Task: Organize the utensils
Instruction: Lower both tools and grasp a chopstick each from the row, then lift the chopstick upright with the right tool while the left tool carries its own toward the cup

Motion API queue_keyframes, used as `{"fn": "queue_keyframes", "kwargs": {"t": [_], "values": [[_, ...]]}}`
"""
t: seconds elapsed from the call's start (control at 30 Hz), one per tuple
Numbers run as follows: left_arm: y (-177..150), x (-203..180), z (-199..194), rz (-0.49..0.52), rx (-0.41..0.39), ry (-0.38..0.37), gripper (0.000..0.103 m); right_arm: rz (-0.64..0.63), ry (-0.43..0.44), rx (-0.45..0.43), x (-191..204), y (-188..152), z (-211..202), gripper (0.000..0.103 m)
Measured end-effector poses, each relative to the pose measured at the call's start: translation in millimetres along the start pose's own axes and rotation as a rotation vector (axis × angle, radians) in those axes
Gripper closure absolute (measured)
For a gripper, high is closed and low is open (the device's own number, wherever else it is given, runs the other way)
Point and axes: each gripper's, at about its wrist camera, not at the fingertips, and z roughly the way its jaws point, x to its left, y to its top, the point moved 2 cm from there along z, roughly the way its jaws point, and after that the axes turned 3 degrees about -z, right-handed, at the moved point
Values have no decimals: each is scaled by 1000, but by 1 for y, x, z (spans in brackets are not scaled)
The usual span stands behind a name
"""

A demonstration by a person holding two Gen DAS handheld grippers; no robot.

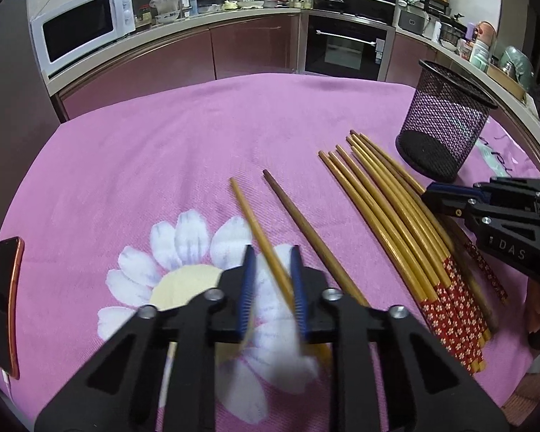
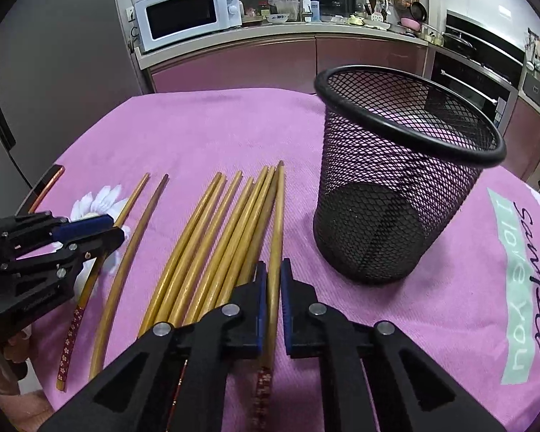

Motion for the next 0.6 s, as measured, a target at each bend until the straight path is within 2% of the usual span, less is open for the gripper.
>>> {"fn": "queue_keyframes", "kwargs": {"t": [0.37, 0.6], "values": [[-2, 6, -6, -58, -6, -18, 95, 26, 73, -65, -4, -2, -27, 97], [5, 13, -32, -79, -46, -97, 96, 7, 123, -151, 1, 5, -58, 97]]}}
